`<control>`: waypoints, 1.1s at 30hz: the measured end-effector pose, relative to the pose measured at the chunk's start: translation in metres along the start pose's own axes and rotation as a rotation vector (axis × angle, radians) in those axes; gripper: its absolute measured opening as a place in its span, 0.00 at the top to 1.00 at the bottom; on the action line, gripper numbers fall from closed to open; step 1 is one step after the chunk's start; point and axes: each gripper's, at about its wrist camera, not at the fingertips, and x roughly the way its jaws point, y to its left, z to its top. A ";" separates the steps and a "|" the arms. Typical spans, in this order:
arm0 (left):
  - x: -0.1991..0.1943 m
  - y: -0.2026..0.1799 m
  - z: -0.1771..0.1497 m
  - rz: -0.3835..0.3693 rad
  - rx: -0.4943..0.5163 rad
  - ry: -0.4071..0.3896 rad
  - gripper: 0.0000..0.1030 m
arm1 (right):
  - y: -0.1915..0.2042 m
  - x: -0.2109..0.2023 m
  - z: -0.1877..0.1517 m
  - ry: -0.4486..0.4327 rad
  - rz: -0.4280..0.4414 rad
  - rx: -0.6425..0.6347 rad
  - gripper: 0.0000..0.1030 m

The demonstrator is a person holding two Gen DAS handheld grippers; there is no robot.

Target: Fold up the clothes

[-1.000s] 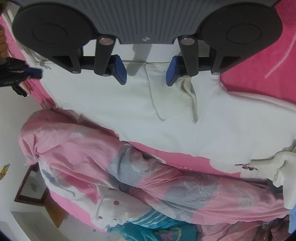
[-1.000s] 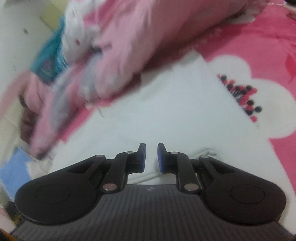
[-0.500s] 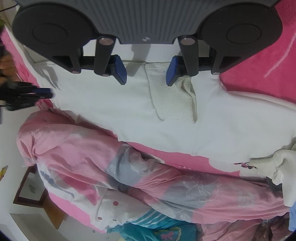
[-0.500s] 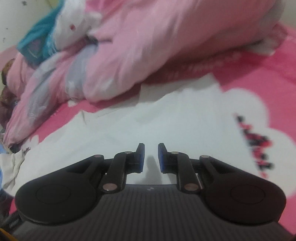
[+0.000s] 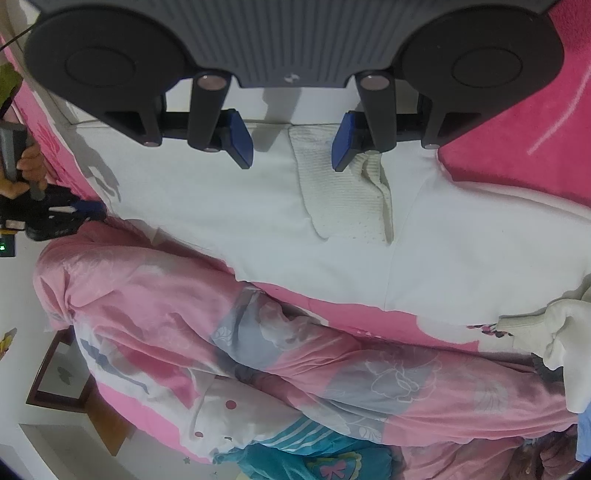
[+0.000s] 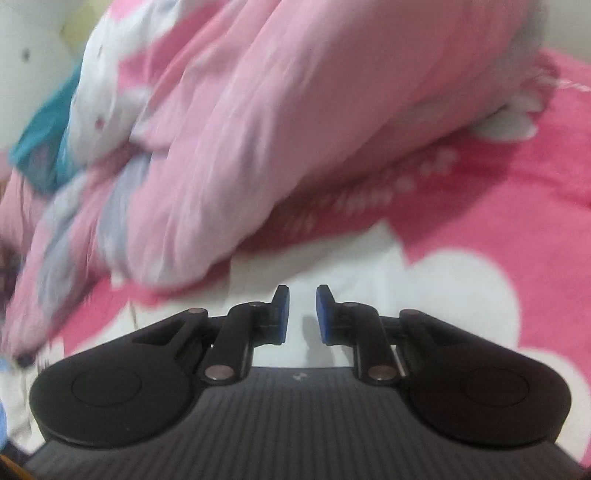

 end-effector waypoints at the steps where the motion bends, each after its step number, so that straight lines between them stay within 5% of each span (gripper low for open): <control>1: 0.000 0.000 0.000 -0.001 -0.001 0.000 0.53 | -0.001 0.009 0.001 0.015 -0.017 -0.003 0.85; 4: 0.000 0.001 0.000 -0.005 -0.004 -0.001 0.53 | -0.027 0.029 0.018 -0.019 -0.108 0.104 0.93; 6: 0.000 0.002 0.000 -0.008 -0.011 -0.001 0.53 | -0.040 0.021 0.026 -0.064 -0.121 0.225 0.87; 10: 0.000 0.004 0.000 -0.013 -0.019 0.001 0.53 | -0.016 -0.013 0.017 -0.106 -0.058 0.146 0.87; 15: 0.000 0.003 0.000 -0.010 -0.018 0.001 0.53 | 0.009 0.013 0.008 0.014 0.014 0.102 0.87; 20: 0.000 0.002 -0.001 -0.008 -0.013 0.000 0.53 | -0.001 0.030 0.021 -0.020 -0.129 0.215 0.92; 25: 0.001 0.003 0.001 -0.008 -0.021 0.004 0.53 | -0.006 -0.079 0.005 -0.118 -0.131 0.166 0.88; 33: -0.005 -0.003 0.002 0.023 0.015 -0.002 0.46 | -0.035 -0.297 -0.071 -0.231 -0.002 0.130 0.84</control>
